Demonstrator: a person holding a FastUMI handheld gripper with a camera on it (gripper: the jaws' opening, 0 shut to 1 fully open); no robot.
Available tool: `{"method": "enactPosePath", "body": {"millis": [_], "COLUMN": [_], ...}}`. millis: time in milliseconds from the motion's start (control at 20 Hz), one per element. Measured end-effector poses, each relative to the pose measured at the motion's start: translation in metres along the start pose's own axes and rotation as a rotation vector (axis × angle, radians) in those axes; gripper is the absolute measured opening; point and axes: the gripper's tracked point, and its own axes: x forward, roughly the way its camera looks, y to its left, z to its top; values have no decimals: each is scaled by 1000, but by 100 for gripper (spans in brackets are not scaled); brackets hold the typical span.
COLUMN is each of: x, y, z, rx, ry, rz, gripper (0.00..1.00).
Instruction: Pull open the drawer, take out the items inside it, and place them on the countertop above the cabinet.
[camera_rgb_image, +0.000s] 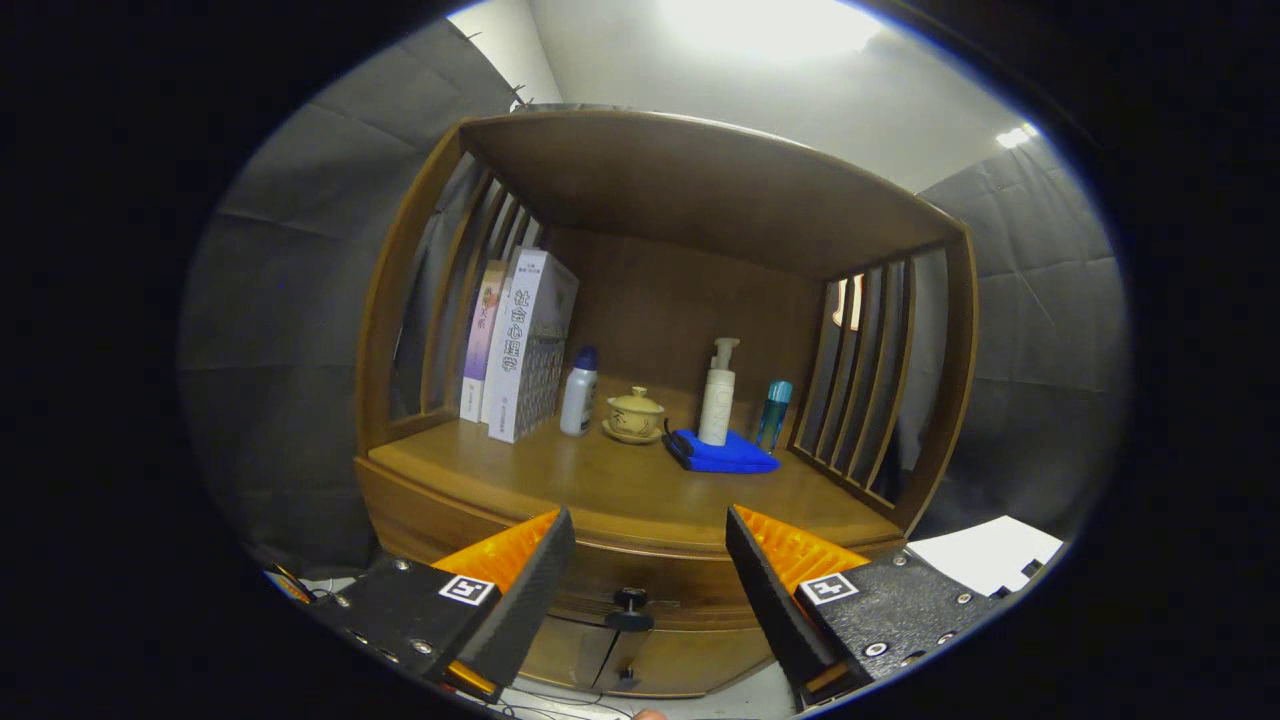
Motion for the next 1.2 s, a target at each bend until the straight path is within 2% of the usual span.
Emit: {"method": "enactPosePath", "body": {"millis": [100, 200, 350, 600, 800, 1100, 1200], "x": [11, 15, 19, 34, 39, 44, 45], "y": [3, 1, 1, 14, 21, 16, 17], "z": [-19, -32, -49, -103, -123, -126, -133], "rx": [-33, -58, -31, -18, 6, 16, 45], "ry": [22, 39, 44, 152, 205, 217, 232], "rz": [23, 11, -6, 24, 38, 21, 40], "gripper": [95, 95, 95, 95, 92, 78, 64]}}
